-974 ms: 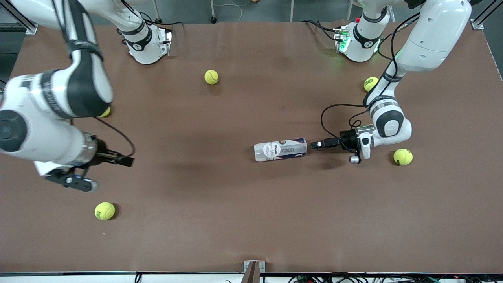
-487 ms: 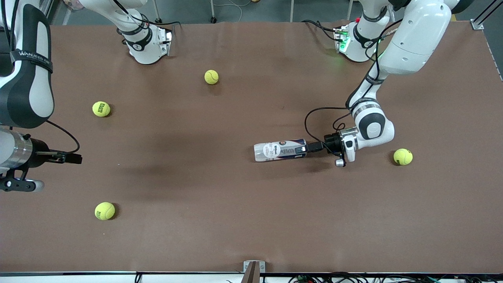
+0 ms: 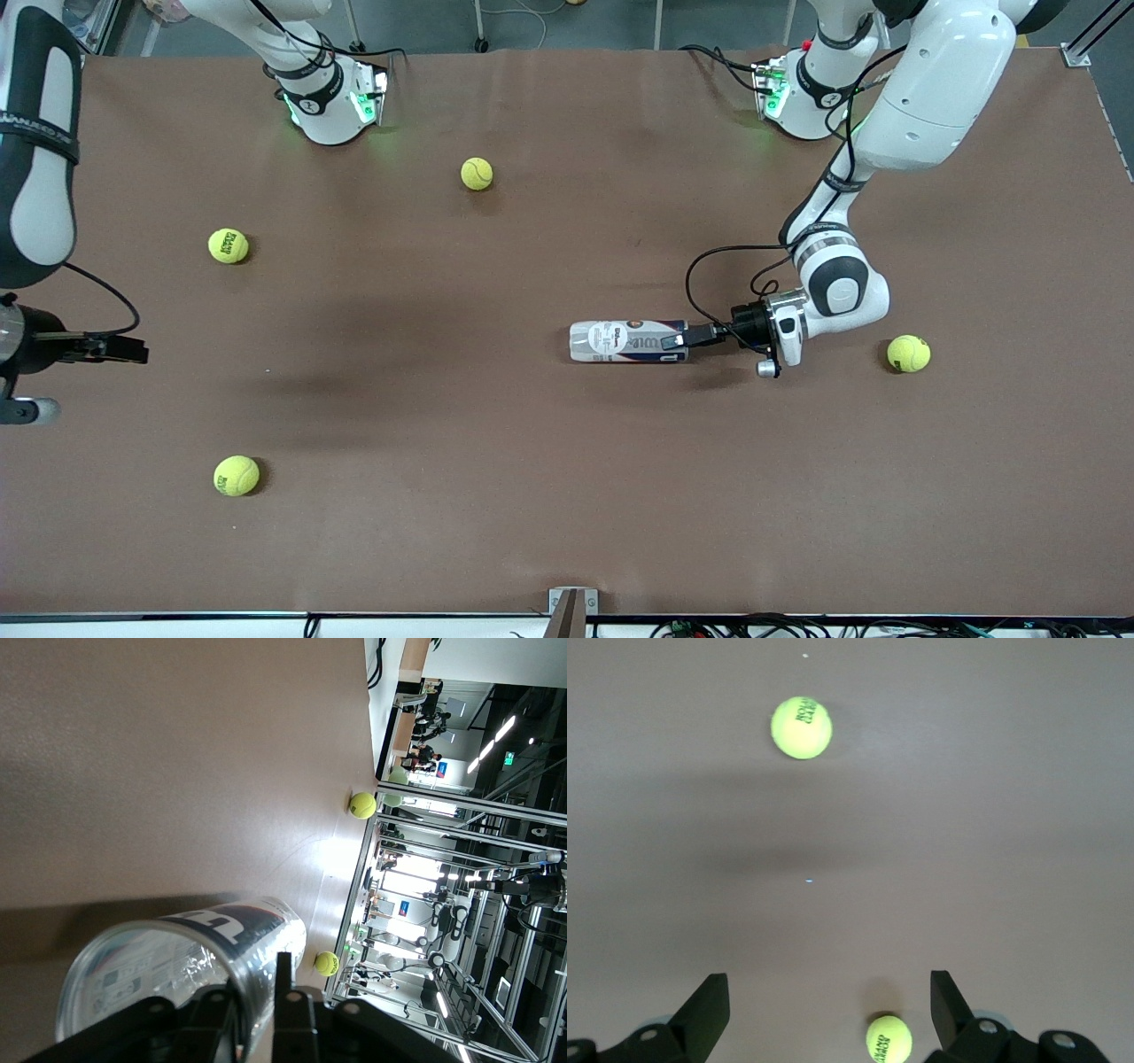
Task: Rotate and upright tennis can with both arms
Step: 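Lift and rotate the can with the left gripper toward upright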
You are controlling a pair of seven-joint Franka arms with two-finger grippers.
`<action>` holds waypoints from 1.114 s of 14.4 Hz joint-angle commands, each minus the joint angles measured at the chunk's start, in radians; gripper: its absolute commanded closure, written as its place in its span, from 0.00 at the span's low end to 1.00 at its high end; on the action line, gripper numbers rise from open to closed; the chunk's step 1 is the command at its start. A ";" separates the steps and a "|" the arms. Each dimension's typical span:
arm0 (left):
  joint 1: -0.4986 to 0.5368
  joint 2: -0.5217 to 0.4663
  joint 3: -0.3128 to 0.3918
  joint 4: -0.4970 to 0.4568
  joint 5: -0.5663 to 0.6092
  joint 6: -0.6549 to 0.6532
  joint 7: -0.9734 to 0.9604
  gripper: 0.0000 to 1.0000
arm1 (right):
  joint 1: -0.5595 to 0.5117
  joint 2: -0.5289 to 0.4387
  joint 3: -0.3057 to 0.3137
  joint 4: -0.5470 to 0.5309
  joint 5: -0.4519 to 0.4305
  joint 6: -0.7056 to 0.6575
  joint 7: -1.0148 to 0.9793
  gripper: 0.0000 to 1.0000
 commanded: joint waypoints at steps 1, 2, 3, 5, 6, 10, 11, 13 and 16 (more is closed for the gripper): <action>0.008 0.006 -0.005 0.009 -0.020 0.006 0.029 1.00 | -0.033 -0.024 0.023 0.010 0.001 -0.024 -0.022 0.00; 0.014 -0.001 -0.005 0.011 -0.018 0.003 0.026 1.00 | -0.033 -0.022 0.025 0.021 0.002 -0.025 -0.021 0.00; 0.017 -0.009 -0.005 0.011 -0.017 -0.005 0.018 1.00 | -0.028 -0.023 0.023 0.023 -0.001 -0.025 -0.019 0.00; 0.031 -0.039 -0.003 0.017 -0.005 -0.007 0.006 1.00 | -0.033 -0.027 0.025 0.024 0.004 -0.035 -0.024 0.00; 0.031 -0.058 -0.003 0.021 0.020 -0.008 -0.014 1.00 | -0.033 -0.027 0.028 0.026 0.005 -0.038 -0.025 0.00; 0.047 -0.110 -0.003 0.109 0.340 -0.011 -0.332 1.00 | -0.016 -0.074 0.028 0.023 0.008 -0.038 -0.024 0.00; 0.045 -0.122 -0.003 0.133 0.410 -0.013 -0.425 1.00 | -0.016 -0.092 0.030 0.020 0.010 -0.045 -0.024 0.00; 0.031 -0.150 -0.003 0.182 0.553 -0.013 -0.607 1.00 | -0.001 -0.103 0.031 0.018 0.010 -0.077 -0.024 0.00; 0.016 -0.159 -0.032 0.306 0.843 -0.017 -0.928 1.00 | 0.001 -0.161 0.030 -0.040 0.050 -0.090 -0.024 0.00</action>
